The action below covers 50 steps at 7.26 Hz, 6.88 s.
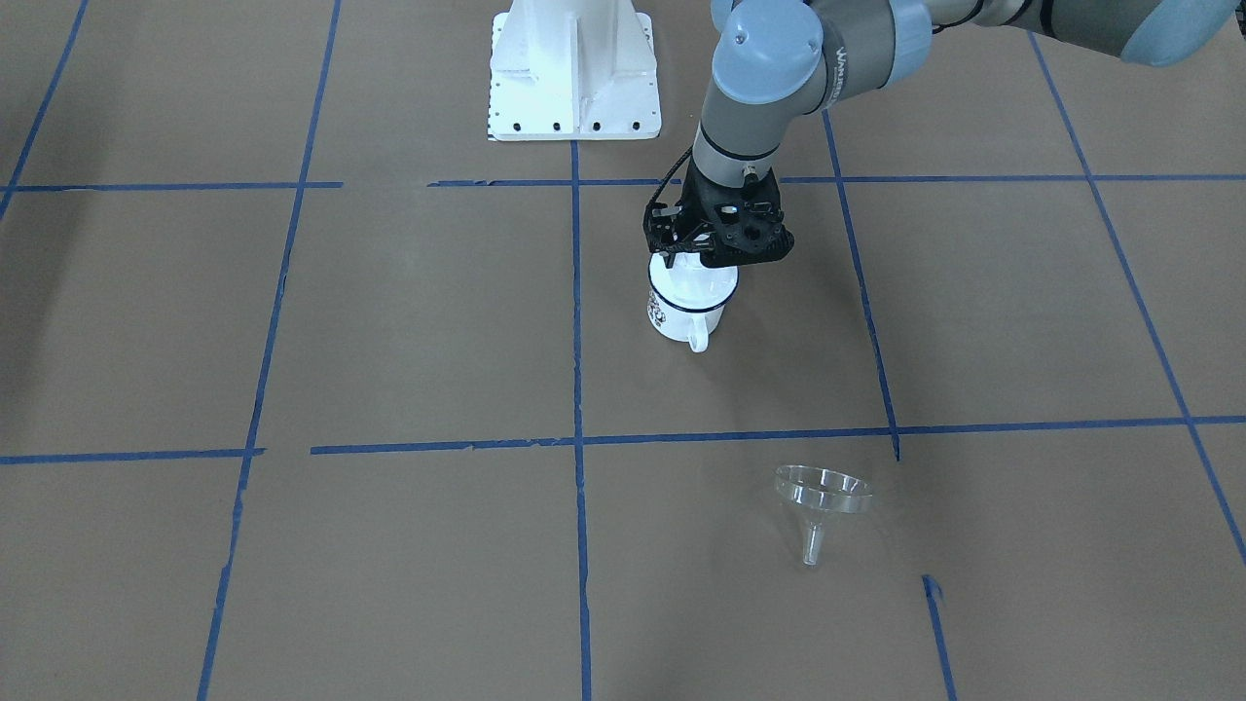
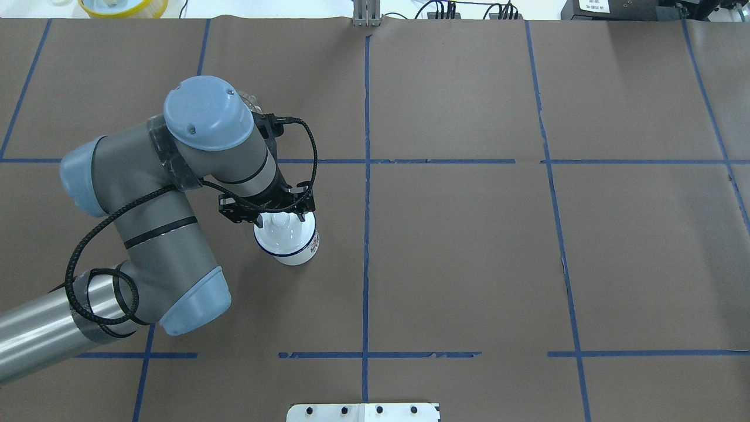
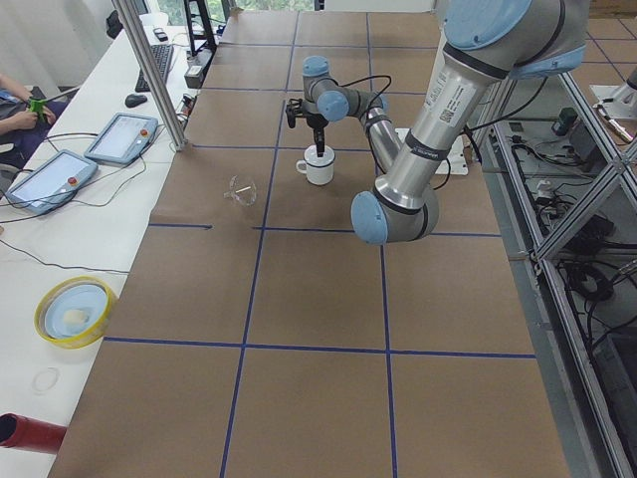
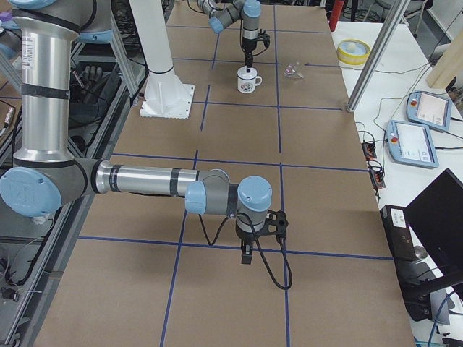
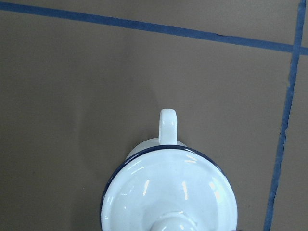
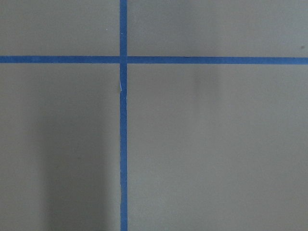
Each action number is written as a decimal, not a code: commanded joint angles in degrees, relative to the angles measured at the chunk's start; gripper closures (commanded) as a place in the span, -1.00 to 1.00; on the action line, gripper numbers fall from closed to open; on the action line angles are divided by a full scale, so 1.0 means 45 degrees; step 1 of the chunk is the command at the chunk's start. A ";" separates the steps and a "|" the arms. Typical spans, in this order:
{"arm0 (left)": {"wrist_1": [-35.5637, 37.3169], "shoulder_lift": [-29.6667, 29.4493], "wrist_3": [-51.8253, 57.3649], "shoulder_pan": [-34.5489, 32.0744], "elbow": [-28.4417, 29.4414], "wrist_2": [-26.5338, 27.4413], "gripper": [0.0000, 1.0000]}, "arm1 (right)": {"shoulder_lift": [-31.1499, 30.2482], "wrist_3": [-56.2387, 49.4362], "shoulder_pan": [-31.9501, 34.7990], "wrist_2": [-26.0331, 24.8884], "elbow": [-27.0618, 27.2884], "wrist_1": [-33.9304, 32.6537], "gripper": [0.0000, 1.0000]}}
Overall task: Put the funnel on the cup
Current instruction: 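Close the left gripper on the lid's knob, then lift the lid off the mug and set it beside the mug, then open the left gripper and move it to the glass funnel, then grasp the glass funnel's rim with the left gripper and lift, then carry the funnel over the open mug with the left gripper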
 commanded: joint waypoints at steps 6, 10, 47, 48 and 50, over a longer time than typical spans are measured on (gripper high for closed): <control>0.1234 0.0017 -0.0105 -0.0088 -0.1430 0.0024 1.00 | 0.0000 0.0000 0.0000 0.0000 0.0000 0.0000 -1.00; 0.1967 0.1800 0.1569 -0.1612 -0.3732 0.0566 1.00 | 0.0000 0.0000 0.0000 0.0000 -0.0019 0.0000 -1.00; 0.1514 -0.0051 -0.4382 -0.2329 -0.2666 0.0780 1.00 | 0.0000 0.0000 0.0000 0.0000 0.0000 0.0000 -1.00; 0.3525 -0.1221 -0.4344 -0.1213 -0.2627 0.2584 1.00 | 0.0000 0.0000 0.0000 0.0000 0.0000 0.0000 -1.00; 0.5238 -0.2536 -0.3589 0.0316 -0.1675 0.3497 1.00 | 0.0000 0.0000 0.0000 0.0000 0.0000 0.0000 -1.00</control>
